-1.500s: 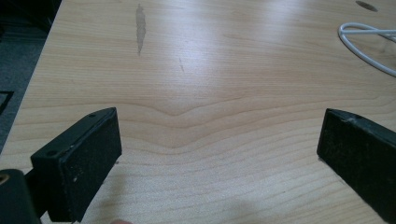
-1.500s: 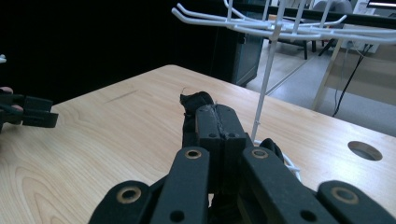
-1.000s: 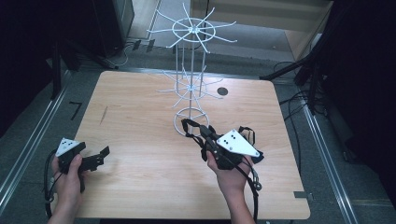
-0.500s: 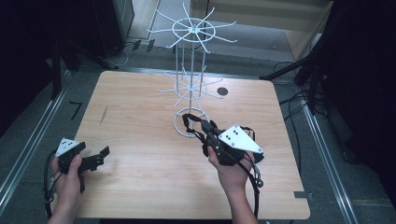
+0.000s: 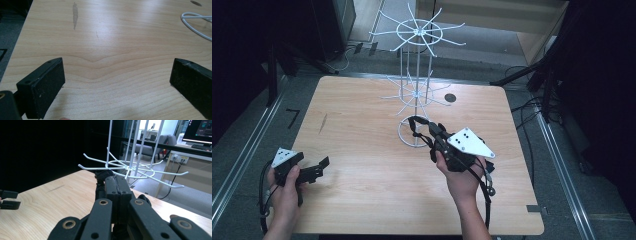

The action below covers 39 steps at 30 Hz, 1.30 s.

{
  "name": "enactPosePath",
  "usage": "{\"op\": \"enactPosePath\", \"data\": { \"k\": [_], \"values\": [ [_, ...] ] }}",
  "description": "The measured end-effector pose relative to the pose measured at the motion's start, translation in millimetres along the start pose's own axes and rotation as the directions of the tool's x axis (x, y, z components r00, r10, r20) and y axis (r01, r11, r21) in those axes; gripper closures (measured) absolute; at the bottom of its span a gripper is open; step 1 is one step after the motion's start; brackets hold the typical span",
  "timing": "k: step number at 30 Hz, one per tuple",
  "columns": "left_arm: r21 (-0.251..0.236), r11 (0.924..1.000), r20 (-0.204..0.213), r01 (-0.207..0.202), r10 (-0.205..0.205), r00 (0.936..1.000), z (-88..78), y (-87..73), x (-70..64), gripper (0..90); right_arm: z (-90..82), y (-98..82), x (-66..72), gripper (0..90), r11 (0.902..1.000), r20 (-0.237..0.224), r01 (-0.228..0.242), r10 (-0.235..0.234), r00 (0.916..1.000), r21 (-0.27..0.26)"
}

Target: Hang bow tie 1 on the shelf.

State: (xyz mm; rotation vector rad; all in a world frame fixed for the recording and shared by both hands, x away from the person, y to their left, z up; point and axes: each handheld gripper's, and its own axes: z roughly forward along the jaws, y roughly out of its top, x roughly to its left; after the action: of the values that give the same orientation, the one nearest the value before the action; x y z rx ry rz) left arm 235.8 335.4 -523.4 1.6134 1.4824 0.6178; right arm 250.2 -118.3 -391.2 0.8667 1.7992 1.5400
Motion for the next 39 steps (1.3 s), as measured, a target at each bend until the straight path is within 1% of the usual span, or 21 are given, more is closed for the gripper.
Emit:
{"op": "enactPosePath", "data": {
  "k": [7,17,25,27,29,31,34,36,39],
  "values": [
    [-0.001,1.0000,0.001,0.002,-0.002,1.0000,0.1,0.0,0.2,0.2,4.8,6.9,-4.0,90.0,1.0000,0.008,0.009,-0.009,0.9999,0.003],
    [-0.008,1.0000,0.001,-0.003,0.003,1.0000,-0.5,-0.1,0.1,0.2,12.1,6.9,-12.6,90.0,0.9998,0.021,-0.016,0.016,0.9996,0.010],
    [-0.076,0.9966,-0.030,-0.031,0.029,0.9991,-3.5,0.3,-1.4,0.2,19.0,6.7,-18.5,90.0,0.9995,0.035,-0.025,0.024,0.9991,0.019],
    [-0.095,0.9948,-0.037,-0.035,0.031,0.9988,-4.6,0.5,-1.6,0.2,21.1,5.8,-19.7,90.0,0.9994,0.039,-0.025,0.024,0.9989,0.022],
    [-0.106,0.9935,-0.032,-0.040,0.037,0.9988,-5.3,0.6,-1.1,0.2,22.8,5.1,-20.7,90.0,0.9993,0.043,-0.029,0.028,0.9987,0.025],
    [-0.133,0.9896,-0.050,-0.053,0.047,0.9976,-4.2,-0.7,-2.1,0.2,24.4,4.5,-22.1,90.0,0.9992,0.045,-0.030,0.029,0.9986,0.025],
    [-0.157,0.9864,-0.050,-0.047,0.039,0.9979,-3.6,-1.1,-3.4,0.1,27.3,3.4,-23.9,90.0,0.9989,0.052,-0.037,0.036,0.9980,0.030],
    [-0.165,0.9853,-0.045,-0.043,0.036,0.9984,-3.4,-1.3,-3.7,0.2,29.9,2.3,-25.2,90.0,0.9986,0.054,-0.040,0.038,0.9978,0.035],
    [-0.170,0.9845,-0.048,-0.042,0.034,0.9983,-3.1,-1.4,-3.9,0.1,34.5,-0.5,-27.1,90.0,0.9978,0.066,-0.049,0.046,0.9968,0.044]
  ]
}}
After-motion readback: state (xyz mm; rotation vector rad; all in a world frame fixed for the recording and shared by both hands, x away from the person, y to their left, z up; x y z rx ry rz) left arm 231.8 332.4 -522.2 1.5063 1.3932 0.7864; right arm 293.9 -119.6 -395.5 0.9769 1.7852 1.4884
